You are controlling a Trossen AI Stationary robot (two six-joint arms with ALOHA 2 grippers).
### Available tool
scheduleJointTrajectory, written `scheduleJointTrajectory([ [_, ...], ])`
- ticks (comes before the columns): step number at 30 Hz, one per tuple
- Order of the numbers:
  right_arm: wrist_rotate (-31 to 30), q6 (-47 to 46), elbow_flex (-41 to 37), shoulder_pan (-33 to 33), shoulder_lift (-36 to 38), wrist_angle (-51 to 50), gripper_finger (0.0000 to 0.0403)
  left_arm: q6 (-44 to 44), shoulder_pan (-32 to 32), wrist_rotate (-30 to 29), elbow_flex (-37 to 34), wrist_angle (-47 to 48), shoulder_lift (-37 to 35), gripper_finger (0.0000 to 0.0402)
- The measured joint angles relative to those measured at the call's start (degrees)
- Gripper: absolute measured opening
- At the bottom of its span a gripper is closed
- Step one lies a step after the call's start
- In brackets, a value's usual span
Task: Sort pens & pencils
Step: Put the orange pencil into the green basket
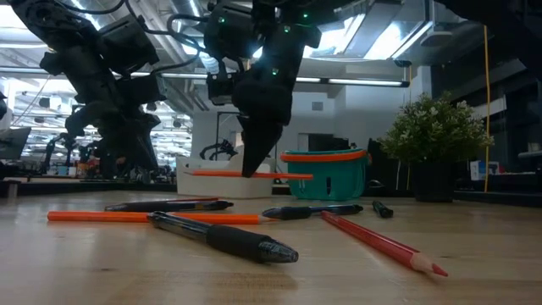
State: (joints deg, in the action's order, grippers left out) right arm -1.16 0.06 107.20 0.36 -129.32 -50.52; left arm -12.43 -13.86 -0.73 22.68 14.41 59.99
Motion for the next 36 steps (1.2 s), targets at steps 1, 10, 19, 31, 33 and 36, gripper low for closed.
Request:
scheduleJointTrajectory([
  [1, -0.09, -0.01, 0.00, 0.00, 0.14, -0.02, 0.0018, 0.01, 0.00, 0.00, 0.00, -0.01, 0.00, 0.0053],
  [10, -2.30, -0.22, 0.00, 0.00, 2.92, -1.33, 0.0007, 0.00, 0.00, 0.00, 0.00, 0.07, 0.00, 0.0053],
  [19, -5.51, -1.50, 0.04, 0.00, 4.24, -2.73, 0.0007, 0.11, -0.01, 0.00, 0.00, 0.13, 0.00, 0.0053],
  [31, -5.62, -0.77, 0.04, -0.02, 4.37, -1.76, 0.0046, 0.22, 0.01, 0.00, 0.00, 0.11, 0.00, 0.0053],
  [33, -4.67, 0.23, 0.04, -0.02, 4.37, -0.22, 0.0064, 0.22, 0.01, 0.00, 0.00, 0.11, 0.00, 0.0053],
  [36, -4.05, 1.71, 0.04, -0.02, 4.17, 3.18, 0.0092, 0.22, 0.01, 0.01, 0.00, 0.11, 0.00, 0.0053],
])
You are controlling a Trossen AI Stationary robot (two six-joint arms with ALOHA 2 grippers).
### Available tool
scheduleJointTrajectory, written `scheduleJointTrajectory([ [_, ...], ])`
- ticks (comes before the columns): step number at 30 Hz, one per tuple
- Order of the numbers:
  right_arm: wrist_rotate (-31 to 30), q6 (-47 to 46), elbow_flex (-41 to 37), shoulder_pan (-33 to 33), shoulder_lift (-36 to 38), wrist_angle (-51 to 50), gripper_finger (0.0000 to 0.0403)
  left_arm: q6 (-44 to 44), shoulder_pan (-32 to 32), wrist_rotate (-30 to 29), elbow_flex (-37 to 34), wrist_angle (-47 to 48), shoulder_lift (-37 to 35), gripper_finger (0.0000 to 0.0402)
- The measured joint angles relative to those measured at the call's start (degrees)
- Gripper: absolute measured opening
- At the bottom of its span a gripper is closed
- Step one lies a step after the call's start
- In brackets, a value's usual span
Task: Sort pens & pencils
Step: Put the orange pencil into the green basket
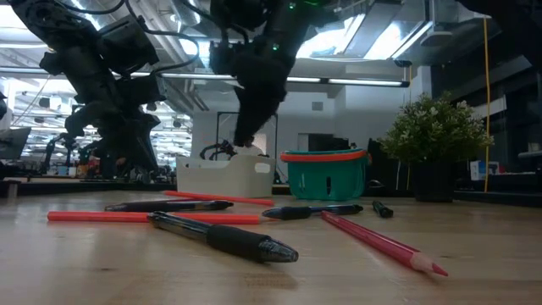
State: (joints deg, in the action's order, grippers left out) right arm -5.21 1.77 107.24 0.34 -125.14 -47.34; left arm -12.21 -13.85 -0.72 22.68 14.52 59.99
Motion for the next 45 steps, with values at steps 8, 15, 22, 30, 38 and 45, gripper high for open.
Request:
scheduleJointTrajectory([
  [8, 1.38, 3.38, -1.83, -0.58, -3.19, 6.14, 0.0158, -0.13, 0.00, 0.01, 0.00, -0.09, -0.02, 0.0053],
  [15, 1.24, 6.26, -2.62, -1.36, -5.62, 10.95, 0.0173, -0.17, 0.00, 0.01, 0.00, -0.13, -0.02, 0.0053],
  [22, 3.57, 6.46, -2.64, -2.60, -6.89, 12.67, 0.0174, -0.21, 0.00, 0.01, 0.00, -0.04, -0.01, 0.0053],
  [30, 5.53, 6.50, -2.63, -2.71, -8.03, 15.24, 0.0174, -0.37, 0.00, 0.01, 0.00, 0.00, 0.00, 0.0053],
  [38, 6.98, 6.25, -2.63, -2.75, -10.06, 16.08, 0.0174, -0.35, -0.02, 0.02, 0.00, -0.01, 0.00, 0.0053],
  [45, 7.21, 7.04, -2.36, -2.75, -11.28, 16.24, 0.0164, -0.31, 0.00, 0.03, 0.00, 0.00, 0.02, 0.0053],
])
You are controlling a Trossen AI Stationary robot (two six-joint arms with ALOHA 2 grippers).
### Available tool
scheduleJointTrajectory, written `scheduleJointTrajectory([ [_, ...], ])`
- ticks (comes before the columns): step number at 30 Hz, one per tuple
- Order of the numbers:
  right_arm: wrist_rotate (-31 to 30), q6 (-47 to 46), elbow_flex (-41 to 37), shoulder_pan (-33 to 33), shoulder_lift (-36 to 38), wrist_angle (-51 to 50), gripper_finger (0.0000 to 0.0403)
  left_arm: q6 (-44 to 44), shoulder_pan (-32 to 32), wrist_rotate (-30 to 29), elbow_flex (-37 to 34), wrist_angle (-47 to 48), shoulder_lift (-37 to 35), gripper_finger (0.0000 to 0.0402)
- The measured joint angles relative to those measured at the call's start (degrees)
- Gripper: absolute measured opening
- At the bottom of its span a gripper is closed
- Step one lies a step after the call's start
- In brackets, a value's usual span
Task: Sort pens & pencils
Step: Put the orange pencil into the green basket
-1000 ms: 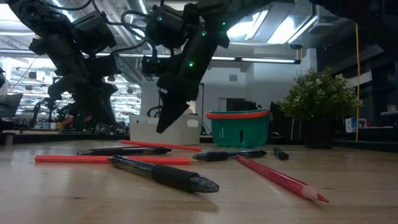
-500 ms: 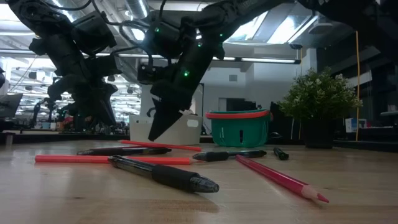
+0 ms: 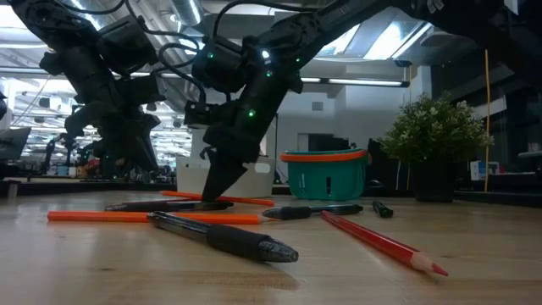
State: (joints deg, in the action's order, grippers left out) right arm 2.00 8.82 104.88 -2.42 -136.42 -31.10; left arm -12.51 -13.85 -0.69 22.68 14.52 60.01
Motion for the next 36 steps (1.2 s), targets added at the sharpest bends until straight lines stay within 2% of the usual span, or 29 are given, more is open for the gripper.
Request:
scheduleJointTrajectory([
  [3, -0.02, 0.33, 0.00, 0.02, -0.06, -0.10, 0.0133, -0.01, -0.01, 0.00, 0.00, -0.01, 0.00, 0.0053],
  [9, 0.62, 0.51, -0.07, -0.03, -0.15, -0.19, 0.0028, 0.02, 0.00, 0.00, 0.00, 0.00, 0.00, 0.0053],
  [10, 1.02, 0.53, -0.07, -0.07, -0.15, -0.19, 0.0021, 0.02, -0.01, 0.00, 0.00, 0.00, 0.00, 0.0053],
  [21, 1.22, -2.61, -0.22, -0.33, 0.47, -0.41, 0.0022, 0.09, 0.00, 0.00, 0.00, 0.02, 0.00, 0.0053],
  [27, -0.71, -2.57, -0.59, -0.45, 3.62, -3.93, 0.0022, 0.31, -0.02, 0.02, 0.00, 0.17, 0.00, 0.0053],
  [36, -11.07, -4.50, -0.43, -0.44, 9.78, -9.47, 0.0022, 0.35, 0.00, 0.02, 0.00, 0.40, 0.00, 0.0053],
])
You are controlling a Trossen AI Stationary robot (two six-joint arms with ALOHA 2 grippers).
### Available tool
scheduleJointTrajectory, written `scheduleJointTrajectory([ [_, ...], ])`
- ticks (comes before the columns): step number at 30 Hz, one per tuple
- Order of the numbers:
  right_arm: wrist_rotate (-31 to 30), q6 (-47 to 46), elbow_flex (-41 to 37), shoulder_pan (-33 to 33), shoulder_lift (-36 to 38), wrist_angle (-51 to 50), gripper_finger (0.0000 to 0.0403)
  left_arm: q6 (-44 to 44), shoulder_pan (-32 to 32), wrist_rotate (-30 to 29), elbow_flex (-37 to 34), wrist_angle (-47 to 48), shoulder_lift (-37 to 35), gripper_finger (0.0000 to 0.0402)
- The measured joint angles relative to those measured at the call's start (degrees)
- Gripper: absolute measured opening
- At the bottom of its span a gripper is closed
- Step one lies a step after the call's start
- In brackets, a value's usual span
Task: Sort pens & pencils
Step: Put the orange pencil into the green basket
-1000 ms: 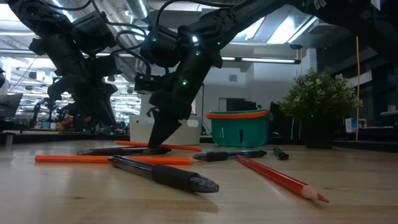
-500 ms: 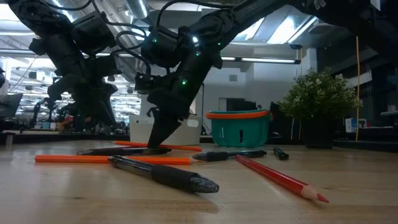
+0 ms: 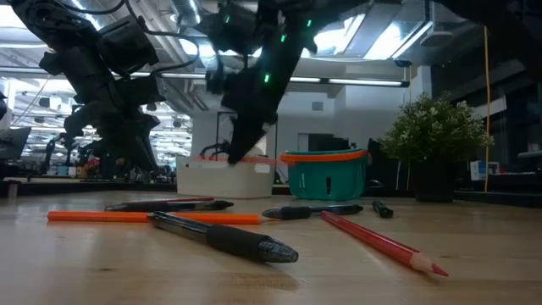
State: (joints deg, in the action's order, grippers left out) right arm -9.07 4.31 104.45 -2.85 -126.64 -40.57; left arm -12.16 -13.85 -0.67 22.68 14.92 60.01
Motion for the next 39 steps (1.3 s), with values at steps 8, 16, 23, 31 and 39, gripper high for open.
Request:
scheduleJointTrajectory([
  [8, -7.99, -2.58, 0.11, -0.16, 6.33, -5.82, 0.0022, 0.02, -0.02, 0.00, 0.00, 0.04, 0.00, 0.0053],
  [16, -11.25, -4.61, 0.12, -1.00, 10.60, -10.39, 0.0022, 0.05, -0.02, 0.12, -0.02, 0.08, 0.00, 0.0053],
  [23, -13.56, -6.89, -0.29, -3.42, 10.59, -15.69, 0.0022, 0.12, -0.02, 0.17, -1.66, 0.06, 0.00, 0.0053],
  [31, -14.02, -8.03, -9.74, -7.79, 17.44, -11.56, 0.0022, 1.19, 0.00, 0.17, -2.69, -1.16, -0.02, 0.0053],
  [39, -11.48, -5.60, -32.35, -9.73, 34.06, 13.35, 0.0022, 1.51, 0.00, 0.15, -2.71, -2.08, -0.02, 0.0053],
])
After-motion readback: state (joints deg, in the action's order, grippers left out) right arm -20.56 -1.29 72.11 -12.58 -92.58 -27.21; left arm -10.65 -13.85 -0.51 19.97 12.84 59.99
